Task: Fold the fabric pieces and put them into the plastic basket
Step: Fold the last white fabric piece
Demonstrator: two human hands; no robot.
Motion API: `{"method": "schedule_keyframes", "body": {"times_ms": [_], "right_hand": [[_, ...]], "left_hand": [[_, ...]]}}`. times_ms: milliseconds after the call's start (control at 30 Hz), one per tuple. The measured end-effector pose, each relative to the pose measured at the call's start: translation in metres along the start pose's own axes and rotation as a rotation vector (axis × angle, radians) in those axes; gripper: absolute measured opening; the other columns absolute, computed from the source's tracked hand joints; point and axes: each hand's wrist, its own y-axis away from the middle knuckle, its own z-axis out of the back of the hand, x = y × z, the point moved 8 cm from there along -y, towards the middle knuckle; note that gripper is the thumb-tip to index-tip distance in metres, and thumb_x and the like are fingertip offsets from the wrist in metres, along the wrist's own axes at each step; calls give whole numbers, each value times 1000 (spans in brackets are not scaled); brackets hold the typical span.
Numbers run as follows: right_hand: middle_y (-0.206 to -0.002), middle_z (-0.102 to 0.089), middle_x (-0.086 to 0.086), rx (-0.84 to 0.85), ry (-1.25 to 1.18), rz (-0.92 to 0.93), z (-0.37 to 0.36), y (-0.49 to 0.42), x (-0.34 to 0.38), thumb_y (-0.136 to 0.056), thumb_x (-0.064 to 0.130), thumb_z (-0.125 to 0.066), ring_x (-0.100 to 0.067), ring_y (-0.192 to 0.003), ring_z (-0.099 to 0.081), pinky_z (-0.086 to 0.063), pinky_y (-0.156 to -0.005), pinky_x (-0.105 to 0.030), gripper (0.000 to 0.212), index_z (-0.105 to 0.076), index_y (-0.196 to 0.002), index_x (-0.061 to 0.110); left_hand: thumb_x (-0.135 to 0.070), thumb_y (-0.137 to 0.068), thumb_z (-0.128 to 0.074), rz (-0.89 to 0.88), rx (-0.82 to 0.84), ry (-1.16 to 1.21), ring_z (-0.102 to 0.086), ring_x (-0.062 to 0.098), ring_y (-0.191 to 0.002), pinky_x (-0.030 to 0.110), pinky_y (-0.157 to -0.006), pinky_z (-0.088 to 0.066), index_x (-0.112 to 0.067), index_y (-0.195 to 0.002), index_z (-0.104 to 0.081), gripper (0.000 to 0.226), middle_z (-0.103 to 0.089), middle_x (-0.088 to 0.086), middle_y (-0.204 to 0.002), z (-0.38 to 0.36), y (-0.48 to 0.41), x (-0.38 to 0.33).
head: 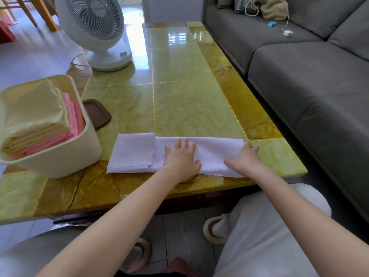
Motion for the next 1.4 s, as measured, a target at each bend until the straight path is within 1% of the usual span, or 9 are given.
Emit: {"method": "schedule_keyframes", "body": {"times_ms": [233,467,567,667,800,933,1133,1300,1400], "right_hand": [[-110,-53,-10,25,-111,-3,14,6,4,-81,27,-67,-28,-106,-55,-45,-78,-33,81,-21,-141,-3],[-116,-62,-10,-318,-235,462,34,45,104,-86,11,-59,-31,-100,-63,-50,-81,-39,62,-26,-139,15],[-126,-55,-8,-296,-315,654,10,70,131,-87,4,-56,-28,-111,-57,-43,-98,-41,61,-27,-140,11],[-108,-57,-1,-268,-314,724,-10,80,140,-87,-2,-52,-20,-105,-56,-23,-114,-47,58,-28,-138,10],[-111,-58,-5,-217,-202,758,-23,80,151,-84,-5,-46,-19,-115,-52,-4,-119,-44,61,-24,-139,8],[-122,-54,-11,-225,-385,686,-12,63,131,-82,-3,-48,-21,-106,-55,-43,-86,-32,62,-24,-138,11],[-100,-55,-6,-240,-355,544,5,38,88,-87,0,-48,-21,-80,-52,-30,-53,-18,59,-22,-139,6],[-93,-54,-5,-290,-346,658,15,43,106,-88,3,-50,-24,-83,-55,-37,-65,-27,46,-29,-129,5],[-93,-57,-9,-286,-319,725,9,49,124,-86,5,-54,-26,-83,-59,-39,-64,-27,43,-33,-124,6]], "left_hand": [[-41,-91,-39,16,-4,46,-25,29,-130,50,-95,-31,-15,-137,-34,53,-29,8,-145,0,-4,2],[-27,-88,-51,75,-72,394,-39,23,-124,47,-96,-34,-23,-127,-46,39,-48,1,-128,17,-5,22],[-16,-90,-45,207,-281,642,-54,28,-104,43,-91,-39,-16,-98,-54,12,-64,4,-101,39,5,57],[-15,-89,-38,313,-323,913,-49,28,-83,40,-83,-39,-22,-75,-47,19,-55,-5,-72,44,18,88],[-20,-90,-36,252,-397,1082,-51,21,-85,35,-78,-38,-17,-79,-55,22,-58,-7,-78,55,23,100],[-4,-92,-41,143,-287,836,-54,21,-104,25,-82,-37,-10,-107,-62,27,-63,4,-108,45,2,85],[-15,-97,-33,-43,2,257,-29,27,-133,43,-104,-31,-27,-142,-36,46,-34,-2,-149,7,-35,33],[-21,-95,-35,-56,60,140,-24,30,-133,49,-101,-36,-34,-147,-20,56,-27,-4,-151,2,-42,30],[-15,-95,-34,-48,78,296,-32,35,-129,49,-105,-32,-26,-135,-44,43,-42,7,-140,7,-44,34]]}}
